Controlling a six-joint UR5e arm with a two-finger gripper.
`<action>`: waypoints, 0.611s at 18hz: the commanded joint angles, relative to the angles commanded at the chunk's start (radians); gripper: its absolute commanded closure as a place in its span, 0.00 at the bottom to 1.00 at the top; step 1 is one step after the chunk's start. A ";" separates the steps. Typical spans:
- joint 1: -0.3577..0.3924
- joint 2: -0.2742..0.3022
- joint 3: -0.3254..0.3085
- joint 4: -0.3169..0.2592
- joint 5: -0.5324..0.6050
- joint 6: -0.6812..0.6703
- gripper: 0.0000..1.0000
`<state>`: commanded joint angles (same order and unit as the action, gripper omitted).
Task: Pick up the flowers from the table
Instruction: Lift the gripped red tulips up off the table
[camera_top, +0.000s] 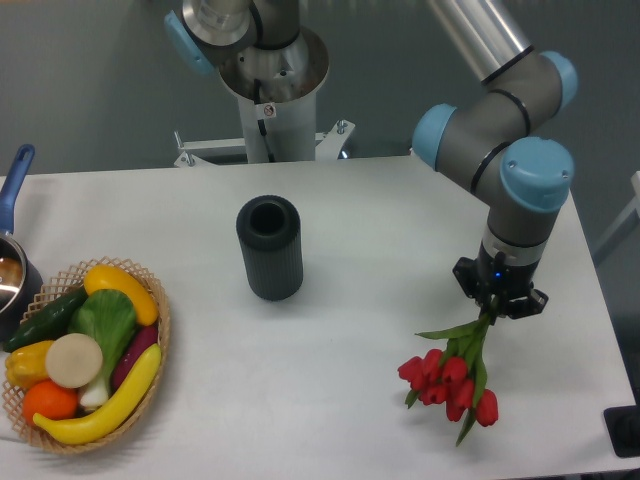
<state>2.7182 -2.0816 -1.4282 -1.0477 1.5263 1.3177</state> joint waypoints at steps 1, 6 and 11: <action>0.000 -0.002 0.005 -0.002 0.000 0.000 0.97; 0.000 -0.002 0.008 0.000 0.000 0.005 0.98; 0.000 -0.002 0.009 0.000 0.000 0.005 0.98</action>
<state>2.7182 -2.0831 -1.4189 -1.0477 1.5263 1.3223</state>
